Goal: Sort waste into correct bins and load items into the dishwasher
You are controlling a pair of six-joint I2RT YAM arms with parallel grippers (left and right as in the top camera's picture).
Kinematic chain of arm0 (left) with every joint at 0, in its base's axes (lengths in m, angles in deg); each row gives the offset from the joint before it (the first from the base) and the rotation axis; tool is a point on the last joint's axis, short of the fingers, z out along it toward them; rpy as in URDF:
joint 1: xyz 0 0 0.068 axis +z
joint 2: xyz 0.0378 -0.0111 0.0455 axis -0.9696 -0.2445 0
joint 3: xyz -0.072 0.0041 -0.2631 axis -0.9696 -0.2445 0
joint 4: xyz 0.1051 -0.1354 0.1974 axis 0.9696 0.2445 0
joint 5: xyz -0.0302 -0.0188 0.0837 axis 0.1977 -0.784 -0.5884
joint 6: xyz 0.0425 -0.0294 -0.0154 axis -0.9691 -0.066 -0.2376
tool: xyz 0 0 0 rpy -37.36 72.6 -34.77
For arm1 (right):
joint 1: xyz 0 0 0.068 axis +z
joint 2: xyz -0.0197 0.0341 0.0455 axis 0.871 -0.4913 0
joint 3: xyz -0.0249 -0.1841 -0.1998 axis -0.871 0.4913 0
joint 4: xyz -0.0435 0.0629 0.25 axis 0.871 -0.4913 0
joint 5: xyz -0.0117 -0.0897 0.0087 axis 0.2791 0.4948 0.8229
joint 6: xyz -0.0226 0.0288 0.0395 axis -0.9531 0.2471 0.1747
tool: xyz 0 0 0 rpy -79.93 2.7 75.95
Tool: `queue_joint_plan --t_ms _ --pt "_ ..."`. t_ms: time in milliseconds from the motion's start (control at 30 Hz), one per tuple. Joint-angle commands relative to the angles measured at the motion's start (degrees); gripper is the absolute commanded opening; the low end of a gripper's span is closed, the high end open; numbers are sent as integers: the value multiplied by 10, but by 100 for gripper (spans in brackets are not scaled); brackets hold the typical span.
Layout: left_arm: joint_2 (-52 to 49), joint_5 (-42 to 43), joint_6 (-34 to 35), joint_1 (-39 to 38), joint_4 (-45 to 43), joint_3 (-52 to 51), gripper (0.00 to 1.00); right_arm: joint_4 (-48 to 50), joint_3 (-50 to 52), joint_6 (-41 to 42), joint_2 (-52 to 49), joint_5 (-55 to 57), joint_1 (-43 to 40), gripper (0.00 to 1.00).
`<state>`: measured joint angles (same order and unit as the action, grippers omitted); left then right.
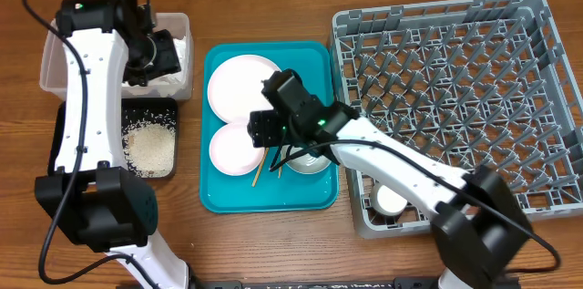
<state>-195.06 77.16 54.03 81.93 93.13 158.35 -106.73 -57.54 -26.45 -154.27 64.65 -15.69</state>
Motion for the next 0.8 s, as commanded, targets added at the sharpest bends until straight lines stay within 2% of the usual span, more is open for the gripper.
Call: queue_joint_plan --t_ms 0,133,367,467,500,567,600,733,767 --pt "-1 2 3 3 -6 13 52 5 -14 -31 -42 -3 -2 66" --pt "-1 2 3 3 -14 13 52 -19 -53 -48 -84 -3 2 61" --pt "-1 2 4 3 -16 13 64 -56 -110 -63 -141 -2 8 51" --pt "-1 2 4 3 -19 13 73 -63 -115 -63 -146 -2 10 27" --pt "-1 2 4 3 -20 13 76 -63 -115 -63 -146 -2 12 24" --pt "-1 2 4 3 -20 13 88 -65 -115 -63 -146 3 18 21" --pt "-1 2 4 3 -20 13 99 -68 -115 -62 -146 12 21 19" --pt "-1 2 4 3 -20 13 100 -68 -115 -62 -146 38 36 4" --pt "-1 2 4 3 -20 13 100 -68 -115 -62 -146 44 38 4"
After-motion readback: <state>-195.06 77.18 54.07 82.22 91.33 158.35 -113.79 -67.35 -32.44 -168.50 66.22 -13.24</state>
